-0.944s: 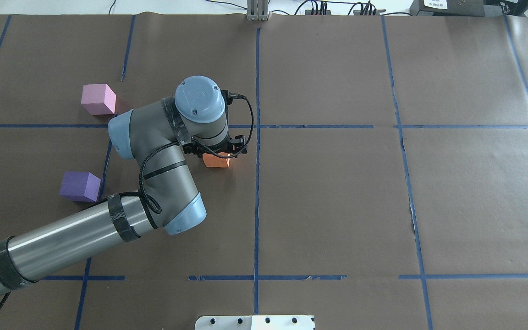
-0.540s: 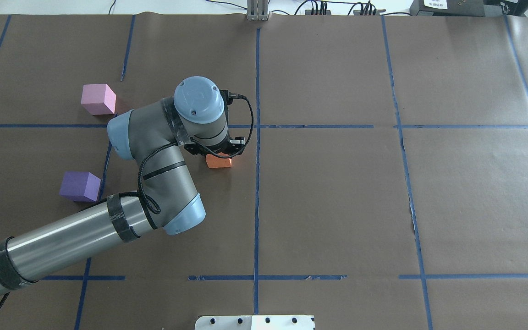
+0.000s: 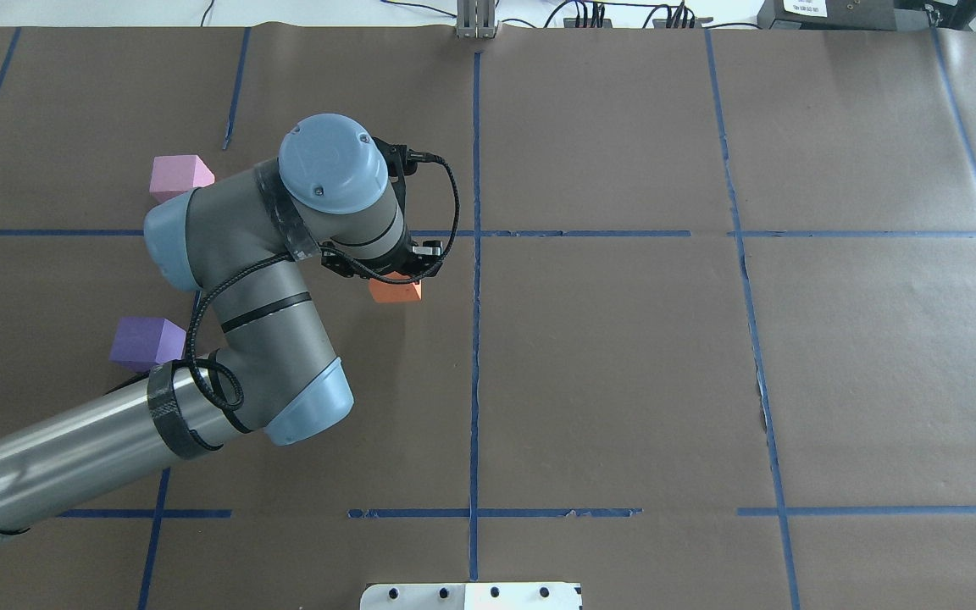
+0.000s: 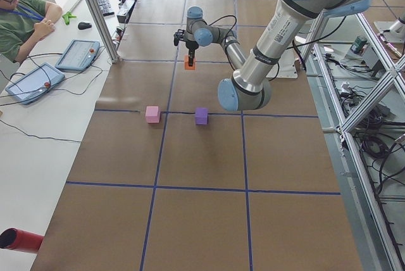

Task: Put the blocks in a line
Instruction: 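Carry the orange cube with the left gripper toward the pink cube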

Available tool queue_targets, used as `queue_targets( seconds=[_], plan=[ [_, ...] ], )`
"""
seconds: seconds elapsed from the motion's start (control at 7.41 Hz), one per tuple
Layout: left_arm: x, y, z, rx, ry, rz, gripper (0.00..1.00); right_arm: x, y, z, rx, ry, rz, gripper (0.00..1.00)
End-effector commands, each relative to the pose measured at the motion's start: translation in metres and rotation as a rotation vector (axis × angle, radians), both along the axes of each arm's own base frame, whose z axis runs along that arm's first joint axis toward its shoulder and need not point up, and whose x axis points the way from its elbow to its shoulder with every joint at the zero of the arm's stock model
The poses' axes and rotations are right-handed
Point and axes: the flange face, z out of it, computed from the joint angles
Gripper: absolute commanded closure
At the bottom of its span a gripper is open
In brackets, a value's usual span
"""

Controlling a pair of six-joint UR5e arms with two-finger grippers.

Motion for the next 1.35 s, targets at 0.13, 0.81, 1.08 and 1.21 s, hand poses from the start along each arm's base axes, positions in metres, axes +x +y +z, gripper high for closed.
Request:
queue_targets(
  seconds=[0.13,0.81,1.08,1.21],
  plan=[
    [-0.063,-0.016,0.043,-0.011,-0.028,-0.058,1.0,0.0,0.0,0.0,0.0,0.001,0.0,0.0],
    [-0.174,-0.066,0.159,0.124,-0.127,-0.013,1.0,0.0,0.0,0.0,0.0,0.001,0.0,0.0],
    [-0.175,-0.056,0.173,0.085,-0.085,0.023,1.0,0.0,0.0,0.0,0.001,0.001,0.0,0.0],
    [-0.176,-0.05,0.181,0.055,-0.074,0.045,1.0,0.0,0.0,0.0,0.001,0.001,0.0,0.0]
  ],
)
